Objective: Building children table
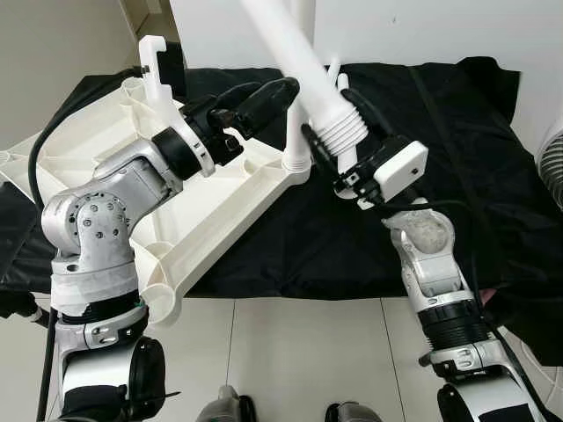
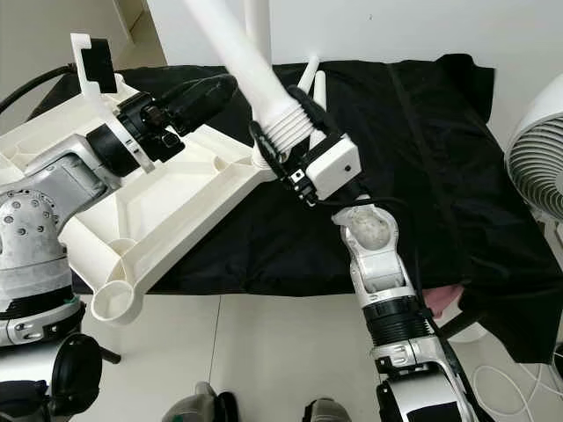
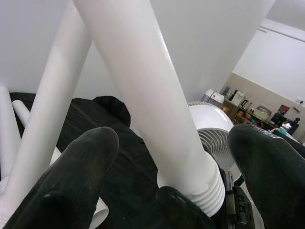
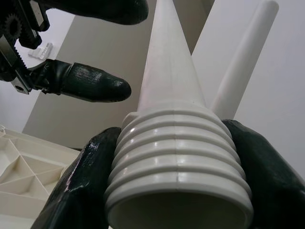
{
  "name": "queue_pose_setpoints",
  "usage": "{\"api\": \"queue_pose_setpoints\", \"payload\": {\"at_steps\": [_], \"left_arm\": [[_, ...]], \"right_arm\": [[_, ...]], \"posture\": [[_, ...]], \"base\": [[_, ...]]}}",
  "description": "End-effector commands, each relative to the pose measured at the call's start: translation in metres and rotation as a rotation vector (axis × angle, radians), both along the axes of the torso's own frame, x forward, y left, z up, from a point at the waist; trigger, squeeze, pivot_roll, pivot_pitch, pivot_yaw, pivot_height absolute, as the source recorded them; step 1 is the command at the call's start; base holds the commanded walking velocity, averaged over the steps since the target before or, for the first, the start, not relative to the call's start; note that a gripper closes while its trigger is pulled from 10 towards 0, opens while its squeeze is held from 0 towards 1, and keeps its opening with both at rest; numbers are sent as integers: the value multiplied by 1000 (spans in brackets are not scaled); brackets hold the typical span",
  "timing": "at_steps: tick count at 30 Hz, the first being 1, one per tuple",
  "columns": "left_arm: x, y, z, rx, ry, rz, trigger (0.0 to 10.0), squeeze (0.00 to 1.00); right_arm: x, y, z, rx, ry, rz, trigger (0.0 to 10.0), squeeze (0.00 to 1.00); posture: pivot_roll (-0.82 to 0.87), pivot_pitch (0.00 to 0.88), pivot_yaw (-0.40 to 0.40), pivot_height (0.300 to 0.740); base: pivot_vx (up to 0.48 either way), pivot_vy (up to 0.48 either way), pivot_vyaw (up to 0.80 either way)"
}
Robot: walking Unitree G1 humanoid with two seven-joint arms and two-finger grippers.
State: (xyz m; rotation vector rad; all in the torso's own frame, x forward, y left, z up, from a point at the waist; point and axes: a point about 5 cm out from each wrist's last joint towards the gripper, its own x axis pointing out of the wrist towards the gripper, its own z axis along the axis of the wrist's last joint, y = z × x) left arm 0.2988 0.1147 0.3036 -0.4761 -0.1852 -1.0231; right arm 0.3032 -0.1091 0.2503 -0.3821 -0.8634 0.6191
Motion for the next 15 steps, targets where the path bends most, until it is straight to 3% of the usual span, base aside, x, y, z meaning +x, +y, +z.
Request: {"api": "queue_pose_setpoints", "payload": {"at_steps": [1, 15], "left_arm": [[-7, -3, 3, -4, -43, -118, 10000, 0], [1, -12, -6, 15, 70, -118, 10000, 0]], "right_arm": [[-5, 4, 1, -16, -23, 20, 10000, 0], [-13, 15, -7, -64, -34, 45, 10000, 0]], "posture": [[-86, 80, 118, 740], [-99, 81, 123, 740]], "base": [[0, 0, 0], [0, 0, 0]]}}
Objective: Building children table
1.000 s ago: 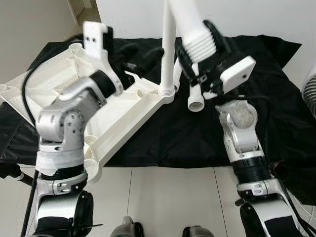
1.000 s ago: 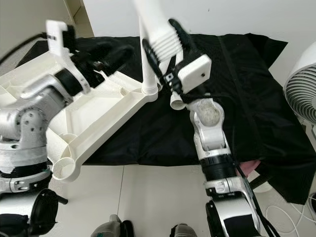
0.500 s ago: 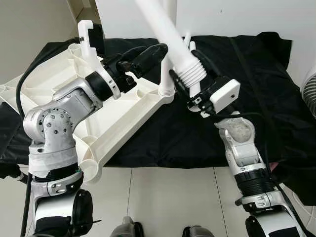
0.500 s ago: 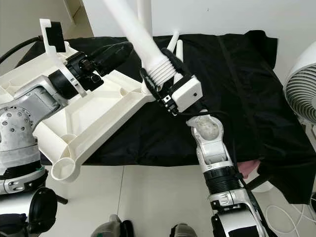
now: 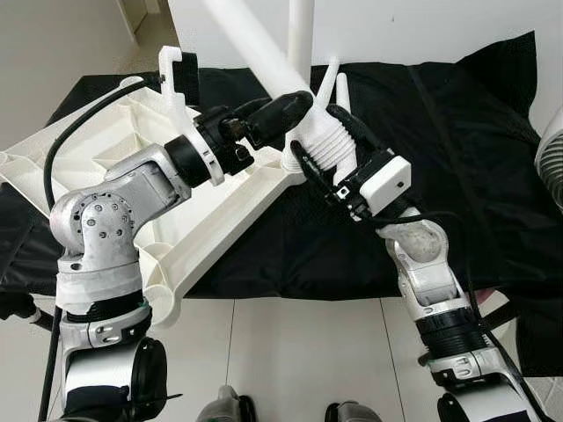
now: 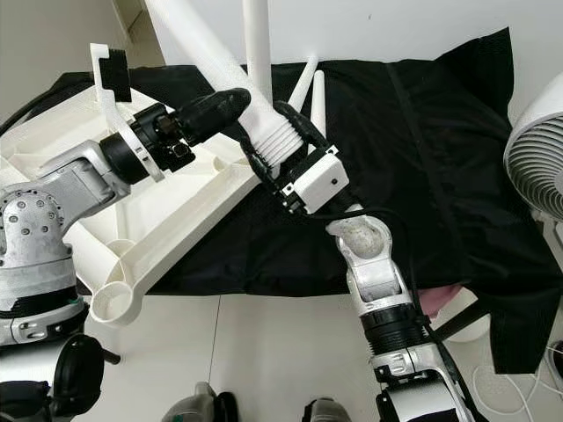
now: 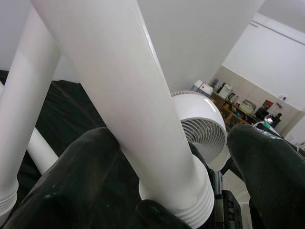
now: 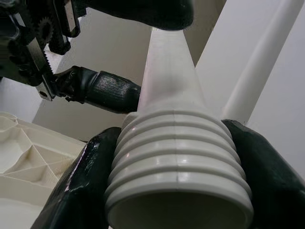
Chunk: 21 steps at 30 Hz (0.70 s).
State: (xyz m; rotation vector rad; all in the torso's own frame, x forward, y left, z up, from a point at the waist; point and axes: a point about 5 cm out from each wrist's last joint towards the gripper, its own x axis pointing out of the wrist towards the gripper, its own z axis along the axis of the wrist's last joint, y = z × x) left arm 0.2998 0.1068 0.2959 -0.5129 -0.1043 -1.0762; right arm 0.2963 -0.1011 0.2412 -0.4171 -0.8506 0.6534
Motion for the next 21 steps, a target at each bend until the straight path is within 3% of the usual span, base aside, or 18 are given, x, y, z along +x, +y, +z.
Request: {"api": "queue_pose_setpoints", "payload": {"at_steps": [1, 13, 16, 21], "left_arm": [[3, -3, 0, 13, 19, -31, 10000, 0], [17, 5, 9, -37, 83, 28, 10000, 0], [28, 14, 18, -58, 107, 89, 10000, 0], [32, 19, 21, -73, 118, 108, 10000, 0]], "right_arm": [[-8, 8, 1, -24, -39, 33, 10000, 0], [-19, 8, -15, -60, -19, 29, 10000, 0], [-25, 2, -28, -60, 4, -7, 10000, 0], [-27, -1, -32, -60, 7, -30, 10000, 0]], "posture": [[-99, 81, 123, 740], [-107, 91, 125, 740], [-106, 94, 125, 740], [-106, 98, 127, 740]], "base": [[0, 0, 0], [0, 0, 0], [0, 0, 0], [0, 0, 0]]}}
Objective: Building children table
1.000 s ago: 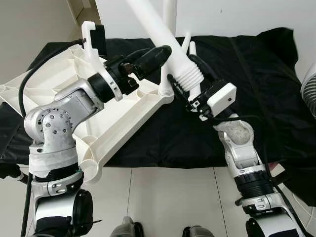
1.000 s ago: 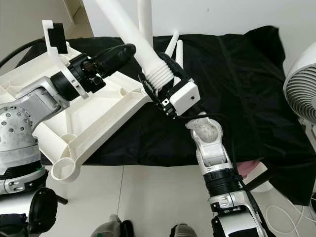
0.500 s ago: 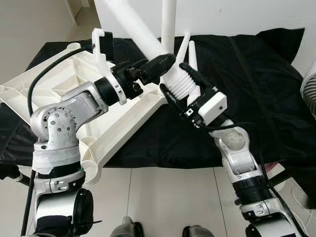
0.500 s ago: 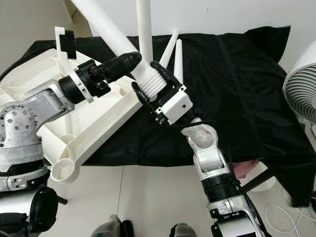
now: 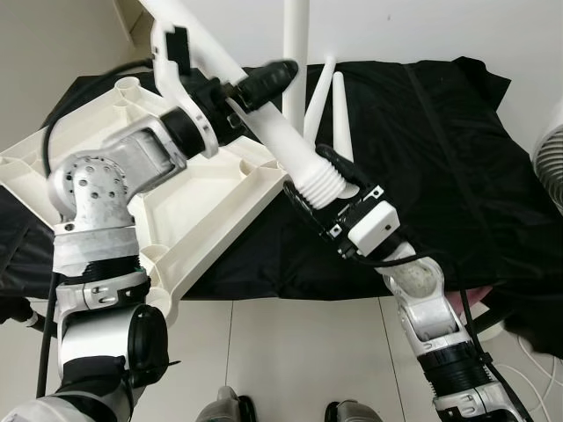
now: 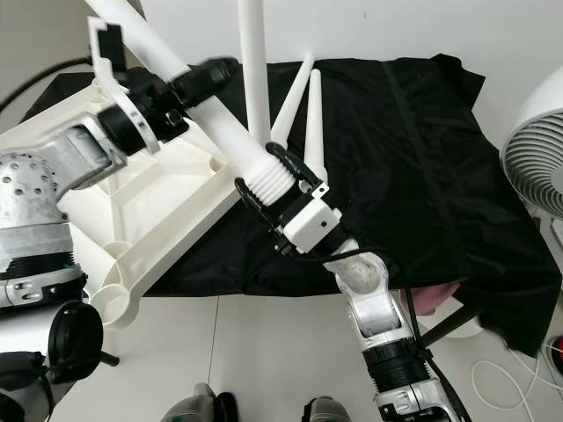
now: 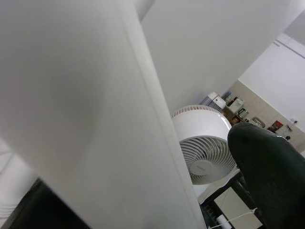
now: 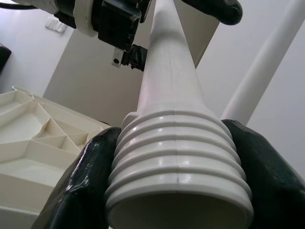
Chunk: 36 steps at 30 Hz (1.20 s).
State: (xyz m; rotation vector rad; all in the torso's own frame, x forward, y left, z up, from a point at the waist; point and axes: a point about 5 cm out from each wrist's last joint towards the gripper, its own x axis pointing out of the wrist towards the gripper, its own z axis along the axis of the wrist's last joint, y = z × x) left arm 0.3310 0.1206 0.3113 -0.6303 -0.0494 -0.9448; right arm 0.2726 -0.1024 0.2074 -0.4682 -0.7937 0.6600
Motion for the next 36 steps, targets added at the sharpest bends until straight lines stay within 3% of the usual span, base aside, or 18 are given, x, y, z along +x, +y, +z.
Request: {"api": "queue_pose_setpoints", "payload": {"at_steps": [1, 3, 4, 5, 6, 19, 20, 21, 22, 34, 35, 36], "left_arm": [[2, 8, 7, -11, -11, 26, 10000, 0], [3, 9, 8, -20, -5, 32, 10000, 0], [5, 11, 9, -34, -2, 42, 8784, 0], [5, 11, 9, -34, -2, 42, 8784, 0], [6, 12, 9, -54, 14, 43, 0, 0], [9, 15, 10, -113, 60, 41, 0, 0], [10, 15, 10, -118, 61, 43, 0, 0], [10, 15, 10, -118, 61, 43, 0, 0], [10, 16, 11, -122, 64, 43, 0, 0], [12, 19, 12, -116, 76, 69, 0, 0], [12, 18, 11, -92, 62, 76, 10000, 0], [12, 18, 11, -92, 62, 76, 10000, 0]], "right_arm": [[-5, -1, 0, -5, -30, -16, 10000, 0], [-6, -3, -2, -8, -32, -26, 10000, 0], [-7, -3, -3, -15, -34, -34, 10000, 0], [-7, -3, -3, -15, -34, -34, 10000, 0], [-6, -5, -3, -13, -38, -44, 10000, 0], [-4, -4, -2, -10, -59, -64, 10000, 0], [-3, -4, -2, 3, -57, -65, 10000, 318], [-3, -4, -2, 3, -57, -65, 10000, 318], [-3, -4, -2, 12, -58, -67, 10000, 1000], [-4, -6, -6, 78, 17, -68, 10000, 1000], [-1, -5, -6, 100, 77, -76, 10000, 1000], [-1, -5, -6, 100, 77, -76, 10000, 1000]], "posture": [[-106, 98, 127, 740], [-106, 98, 127, 740], [-108, 98, 131, 740], [-108, 98, 131, 740], [-108, 98, 131, 740], [-101, 99, 128, 740], [-101, 99, 128, 740], [-101, 99, 128, 740], [-101, 99, 128, 740], [-100, 105, 119, 740], [-100, 106, 117, 740], [-100, 106, 117, 740]], "base": [[0, 0, 0], [0, 0, 0], [0, 0, 0], [0, 0, 0], [0, 0, 0], [0, 0, 0], [0, 0, 0], [0, 0, 0], [0, 0, 0], [0, 0, 0], [0, 0, 0], [0, 0, 0]]}}
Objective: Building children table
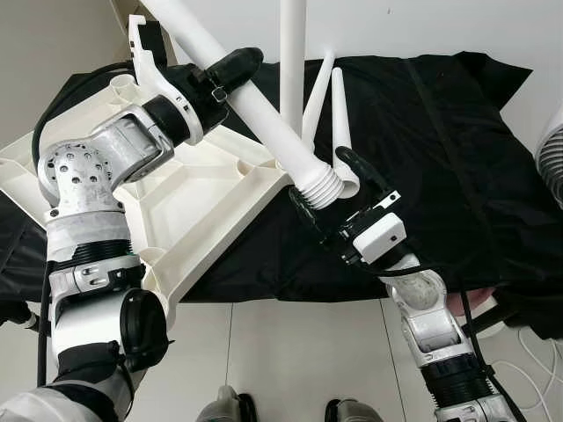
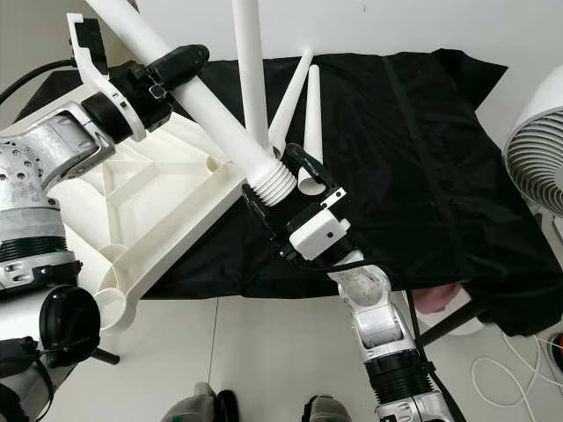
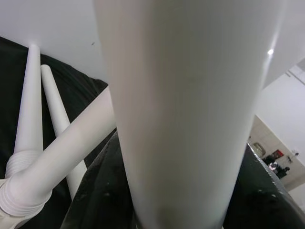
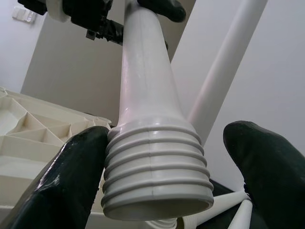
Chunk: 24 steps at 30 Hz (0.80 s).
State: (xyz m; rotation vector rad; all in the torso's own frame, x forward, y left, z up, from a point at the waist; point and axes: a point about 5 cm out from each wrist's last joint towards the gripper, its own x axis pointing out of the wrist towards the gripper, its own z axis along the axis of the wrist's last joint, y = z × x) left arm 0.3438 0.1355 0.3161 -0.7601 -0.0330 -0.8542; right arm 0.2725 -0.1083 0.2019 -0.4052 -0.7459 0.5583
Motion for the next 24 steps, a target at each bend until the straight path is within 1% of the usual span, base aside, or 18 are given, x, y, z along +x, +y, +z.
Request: {"api": "queue_pose_setpoints", "payload": {"at_steps": [1, 4, 5, 6, 7, 9, 13, 14, 19, 21, 22, 24], "left_arm": [[-2, 1, 6, 39, -43, 21, 10000, 0], [-2, 1, 6, 39, -43, 21, 10000, 0], [-3, -1, 4, 79, -63, 30, 10000, 0], [-6, -6, 2, 116, -86, 42, 10000, 0], [-6, -6, 2, 116, -86, 42, 10000, 0], [-9, -10, 0, 164, -117, 69, 10000, 0], [-10, -13, 0, 188, -139, 105, 10000, 0], [-10, -14, 0, 183, -142, 113, 10000, 0], [-9, -12, 1, 170, -137, 142, 10000, 0], [-9, -9, 2, 173, -149, 155, 10000, 0], [-9, -9, 2, 173, -149, 155, 10000, 0], [-9, -5, 4, 186, -165, 180, 10000, 0]], "right_arm": [[1, 2, -1, 46, 78, 13, 10000, 831], [1, 2, -1, 46, 78, 13, 10000, 831], [3, 5, 0, 69, 136, 27, 10000, 0], [7, 8, 2, 92, 209, 42, 10000, 0], [7, 8, 2, 92, 209, 42, 10000, 0], [10, 12, 5, 98, 281, 67, 10000, 0], [13, 16, 8, 26, 282, 70, 10000, 0], [14, 17, 9, 11, 276, 74, 10000, 0], [17, 16, 13, 11, 278, 66, 10000, 0], [17, 13, 12, 25, 314, 73, 10000, 0], [17, 13, 12, 25, 314, 73, 10000, 0], [16, 11, 11, 42, 363, 89, 10000, 0]], "posture": [[-99, 107, 115, 740], [-99, 107, 115, 740], [-99, 107, 115, 740], [-98, 105, 109, 740], [-98, 105, 109, 740], [-97, 105, 106, 740], [-95, 103, 99, 740], [-91, 101, 98, 740], [-91, 101, 98, 740], [-82, 95, 91, 740], [-82, 95, 91, 740], [-82, 95, 91, 740]], "base": [[0, 0, 0], [0, 0, 0], [0, 0, 0], [0, 0, 0], [0, 0, 0], [0, 0, 0], [0, 0, 0], [0, 0, 0], [0, 0, 0], [0, 0, 0], [0, 0, 0], [0, 0, 0]]}}
